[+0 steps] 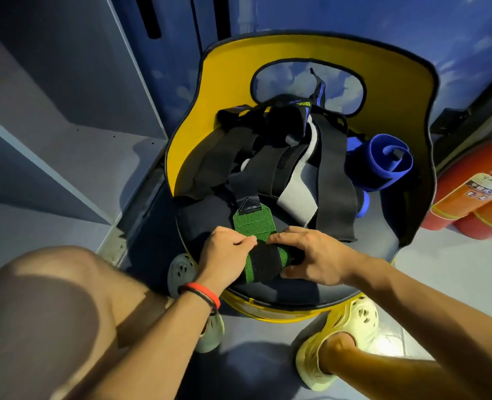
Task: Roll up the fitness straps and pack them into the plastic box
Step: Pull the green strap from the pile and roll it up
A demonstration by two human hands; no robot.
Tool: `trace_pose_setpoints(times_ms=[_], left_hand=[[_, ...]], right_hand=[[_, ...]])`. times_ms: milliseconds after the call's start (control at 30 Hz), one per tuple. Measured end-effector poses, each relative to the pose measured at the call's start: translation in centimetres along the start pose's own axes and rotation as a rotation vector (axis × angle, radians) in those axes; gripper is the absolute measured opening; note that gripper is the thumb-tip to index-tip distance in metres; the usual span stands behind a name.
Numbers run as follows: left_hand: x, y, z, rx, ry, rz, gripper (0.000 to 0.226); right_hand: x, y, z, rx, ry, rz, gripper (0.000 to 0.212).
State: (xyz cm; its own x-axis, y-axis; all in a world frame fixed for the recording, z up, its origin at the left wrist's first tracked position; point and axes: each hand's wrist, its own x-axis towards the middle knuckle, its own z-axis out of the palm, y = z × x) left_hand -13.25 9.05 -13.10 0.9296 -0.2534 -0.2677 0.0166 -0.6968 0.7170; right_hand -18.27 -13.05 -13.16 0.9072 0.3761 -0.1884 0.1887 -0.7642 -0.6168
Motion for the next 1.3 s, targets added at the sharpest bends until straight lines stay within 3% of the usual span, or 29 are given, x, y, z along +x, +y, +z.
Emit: trace_pose_setpoints(times_ms=[67, 133, 300, 433, 567, 633, 767, 867, 1000, 1133, 1233, 1300], left_hand=[[-0.3, -0.1, 0.3, -0.035, -0.013, -0.020, 0.045], [-0.9, 0.0, 0.1, -0.102, -0.046, -0.020, 0.041], [-2.0, -0.8, -0.9, -0.174, -0.156, 0.057, 0.048], [-1.5, -1.5, -0.6, -0.183, -0.061, 0.101, 0.047], [-1.3, -1.1, 0.0, -0.192, 0.029, 0.072, 0.061], [-1.3, -0.9, 0.2, -0.182, 0.029, 0.068, 0.053], [-1.3, -0.1, 0.0, -0.118, 0.001, 0.035, 0.033], [-1.2, 1.0, -1.2, -0.035, -0.071, -0.001, 0.034], [-2.7, 1.2, -2.0, 0.183, -0.121, 0.107, 0.034], [-2.6, -0.2, -1.8, 0.070, -0.247, 0.170, 0.065], [-2.0, -0.6, -1.9, -0.148, -0.356, 0.050, 0.041], [-1.9, -0.2, -1.9, -0.293, -0.371, -0.051, 0.039]], right_hand=[[0.0, 0.1, -0.1, 0.065, -0.034, 0.060, 0.070], [-0.1, 0.3, -0.3, 0.154, -0.051, 0.154, 0.067], [-0.1, 0.2, -0.3, 0.428, -0.063, 0.285, 0.018], [-0.1, 0.4, 0.4, 0.488, 0.076, 0.316, 0.048], [-1.0, -0.2, 0.6, 0.257, 0.260, 0.202, 0.044], [-1.2, -0.4, 0.5, 0.241, 0.284, 0.175, 0.051], [-1.3, -0.2, 0.3, 0.244, 0.209, 0.191, 0.064], [-1.3, -0.3, 0.0, 0.279, 0.174, 0.211, 0.058], [-1.4, -0.5, -0.5, 0.296, 0.033, 0.247, 0.050], [-1.3, -0.2, -0.8, 0.562, -0.016, 0.343, 0.053], [-1.0, -0.6, -0.8, 0.684, -0.060, 0.469, 0.053], [-0.8, -0.9, -0.7, 0.632, -0.060, 0.517, 0.061]])
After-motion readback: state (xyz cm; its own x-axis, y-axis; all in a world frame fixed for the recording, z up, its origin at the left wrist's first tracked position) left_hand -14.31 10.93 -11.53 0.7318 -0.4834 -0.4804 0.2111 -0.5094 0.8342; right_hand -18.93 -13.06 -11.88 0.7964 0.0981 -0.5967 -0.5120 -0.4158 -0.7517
